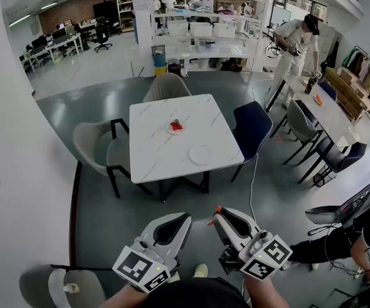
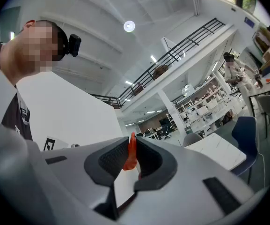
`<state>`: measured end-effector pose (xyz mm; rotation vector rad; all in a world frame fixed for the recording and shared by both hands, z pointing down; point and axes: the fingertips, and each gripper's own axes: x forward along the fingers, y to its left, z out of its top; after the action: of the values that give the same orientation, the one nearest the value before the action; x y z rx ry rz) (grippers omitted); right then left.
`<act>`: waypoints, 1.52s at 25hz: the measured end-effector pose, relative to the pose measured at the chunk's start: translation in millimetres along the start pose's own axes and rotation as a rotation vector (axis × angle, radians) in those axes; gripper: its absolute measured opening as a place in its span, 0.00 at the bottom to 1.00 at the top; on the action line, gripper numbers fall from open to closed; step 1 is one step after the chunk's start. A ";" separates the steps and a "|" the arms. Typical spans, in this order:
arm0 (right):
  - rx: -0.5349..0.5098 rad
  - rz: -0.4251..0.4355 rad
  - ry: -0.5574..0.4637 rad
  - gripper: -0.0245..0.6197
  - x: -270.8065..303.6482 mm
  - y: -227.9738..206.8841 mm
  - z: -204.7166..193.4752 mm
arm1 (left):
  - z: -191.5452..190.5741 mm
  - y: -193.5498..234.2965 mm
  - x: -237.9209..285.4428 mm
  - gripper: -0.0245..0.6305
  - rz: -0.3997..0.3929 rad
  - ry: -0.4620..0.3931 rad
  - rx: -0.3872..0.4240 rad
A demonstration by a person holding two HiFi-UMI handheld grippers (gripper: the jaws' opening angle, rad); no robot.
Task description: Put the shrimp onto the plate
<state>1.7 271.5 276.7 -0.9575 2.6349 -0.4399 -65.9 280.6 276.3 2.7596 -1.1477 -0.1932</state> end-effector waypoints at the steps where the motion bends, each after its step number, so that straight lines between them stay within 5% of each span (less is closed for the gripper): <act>1: 0.000 0.000 -0.001 0.12 -0.1 0.0 1.0 | 0.5 -0.4 0.5 0.05 0.000 0.001 0.000; 38: 0.111 0.054 -0.047 0.12 -53.9 -60.2 26.3 | -26.9 -40.4 66.8 0.05 0.026 0.047 0.021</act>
<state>85.2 258.3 285.3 -0.8496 2.5580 -0.5370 13.5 263.5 291.1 2.7500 -1.1791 -0.1135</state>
